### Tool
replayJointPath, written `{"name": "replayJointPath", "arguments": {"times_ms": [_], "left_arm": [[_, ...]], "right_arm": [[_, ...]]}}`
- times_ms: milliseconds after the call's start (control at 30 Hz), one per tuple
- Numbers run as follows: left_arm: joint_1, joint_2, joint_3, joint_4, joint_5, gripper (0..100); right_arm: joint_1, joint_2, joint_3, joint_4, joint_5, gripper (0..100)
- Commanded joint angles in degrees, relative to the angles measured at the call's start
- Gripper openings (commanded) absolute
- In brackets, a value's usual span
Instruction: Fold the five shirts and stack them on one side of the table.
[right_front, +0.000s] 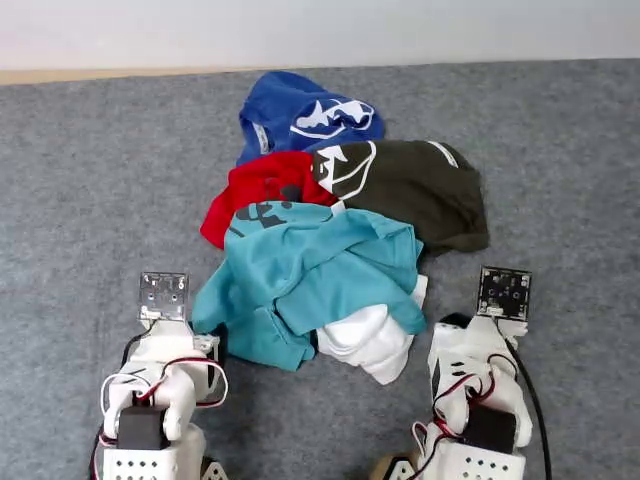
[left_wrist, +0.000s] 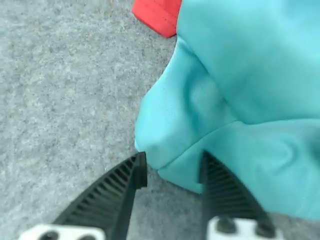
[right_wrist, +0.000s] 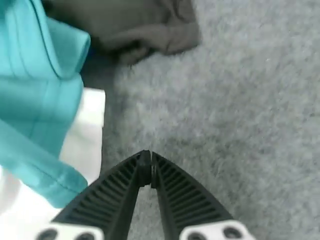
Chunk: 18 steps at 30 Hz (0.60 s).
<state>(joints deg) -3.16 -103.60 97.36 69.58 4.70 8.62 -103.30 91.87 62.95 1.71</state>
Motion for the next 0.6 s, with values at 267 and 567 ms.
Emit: {"name": "replayJointPath", "arguments": {"times_ms": [267,567], "left_arm": [[0.4,-0.6,-2.1,-6.7,0.2,0],[0.4,-0.4,-15.3,-6.9,0.2,0]], "right_arm": [[0.7,-0.6,-10.5,5.6,-0.4,1.0],[0.6,0.8,-22.7,13.1,-0.4,0.9]]}}
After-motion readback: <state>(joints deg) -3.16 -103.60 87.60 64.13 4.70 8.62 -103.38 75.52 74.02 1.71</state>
